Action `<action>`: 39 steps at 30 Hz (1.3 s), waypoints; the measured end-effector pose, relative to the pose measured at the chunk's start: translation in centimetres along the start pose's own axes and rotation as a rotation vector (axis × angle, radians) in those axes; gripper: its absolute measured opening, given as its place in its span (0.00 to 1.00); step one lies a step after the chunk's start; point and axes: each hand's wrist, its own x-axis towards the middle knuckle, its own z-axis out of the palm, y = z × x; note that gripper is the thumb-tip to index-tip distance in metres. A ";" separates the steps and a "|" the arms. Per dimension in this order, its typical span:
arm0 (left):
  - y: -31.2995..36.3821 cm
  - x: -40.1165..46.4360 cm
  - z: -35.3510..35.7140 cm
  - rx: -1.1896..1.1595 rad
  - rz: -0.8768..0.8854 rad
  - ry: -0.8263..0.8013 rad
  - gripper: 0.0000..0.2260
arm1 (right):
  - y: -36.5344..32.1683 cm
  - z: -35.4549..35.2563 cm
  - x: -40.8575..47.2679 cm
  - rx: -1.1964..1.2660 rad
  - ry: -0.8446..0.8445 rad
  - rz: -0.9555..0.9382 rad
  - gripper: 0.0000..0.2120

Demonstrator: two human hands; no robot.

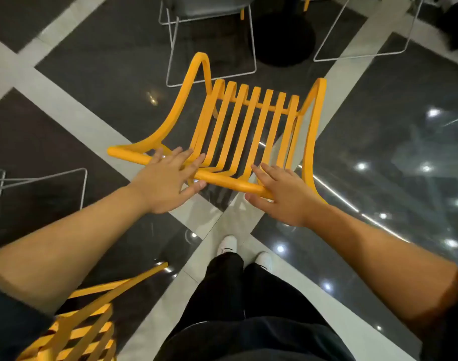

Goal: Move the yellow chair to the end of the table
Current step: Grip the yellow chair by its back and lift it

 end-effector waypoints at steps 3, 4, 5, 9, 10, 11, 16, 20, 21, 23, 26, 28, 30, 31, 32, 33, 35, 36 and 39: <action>-1.4 0.2 0.3 0.001 -0.050 -0.016 0.35 | -0.4 0.7 0.1 0.058 0.009 0.078 0.37; -1.9 0.2 0.3 -0.007 -0.063 -0.029 0.35 | -0.8 0.6 -0.2 0.062 -0.010 0.138 0.36; -2.2 0.4 0.3 -0.012 -0.068 -0.040 0.34 | -1.0 0.7 -0.1 0.074 -0.015 0.197 0.35; -2.5 0.9 -0.1 -0.005 -0.092 -0.062 0.32 | -2.8 0.8 -0.1 -0.044 -0.024 0.346 0.29; -2.3 0.9 -0.2 0.007 -0.111 -0.060 0.31 | -3.3 1.0 -0.1 -0.065 -0.002 0.377 0.29; -2.1 0.8 -0.1 0.005 -0.131 -0.047 0.30 | -3.8 1.2 -0.1 -0.061 0.020 0.418 0.31; -1.5 0.3 0.6 0.042 -0.166 0.149 0.27 | -5.5 2.1 0.6 -0.008 0.100 0.620 0.40; -1.1 0.6 0.6 -0.021 -0.221 0.143 0.32 | -6.2 2.3 1.2 0.008 0.134 0.702 0.43; -1.1 0.7 0.7 -0.026 -0.221 0.139 0.33 | -6.4 2.4 1.2 0.001 0.151 0.715 0.43; -1.3 0.7 0.9 -0.029 -0.223 0.150 0.35 | -6.6 2.6 1.4 -0.019 0.186 0.742 0.44; -1.1 0.6 1.1 -0.018 -0.243 0.179 0.33 | -6.9 3.2 1.7 -0.035 0.203 0.784 0.43; -0.9 0.5 1.3 -0.004 -0.256 0.172 0.30 | -7.0 3.6 1.8 -0.063 0.200 0.784 0.42; -0.8 0.4 1.4 0.000 -0.257 0.168 0.29 | -7.1 3.9 1.8 -0.059 0.243 0.791 0.40; -0.8 0.4 1.5 0.004 -0.254 0.177 0.29 | -7.1 4.1 1.8 -0.052 0.271 0.795 0.39; -0.8 0.4 1.5 0.009 -0.255 0.191 0.28 | -7.2 4.3 1.8 -0.046 0.295 0.797 0.38; -0.7 0.4 1.6 0.011 -0.257 0.203 0.28 | -7.2 4.4 1.9 -0.040 0.317 0.798 0.37; -0.7 0.4 1.7 0.011 -0.250 0.219 0.27 | -7.2 4.8 2.0 -0.019 0.361 0.798 0.35; -0.7 0.5 1.8 0.010 -0.245 0.229 0.27 | -7.2 4.9 2.1 -0.009 0.385 0.797 0.34; -0.8 0.5 2.1 0.006 -0.235 0.267 0.28 | -7.1 5.5 2.1 -0.001 0.461 0.783 0.32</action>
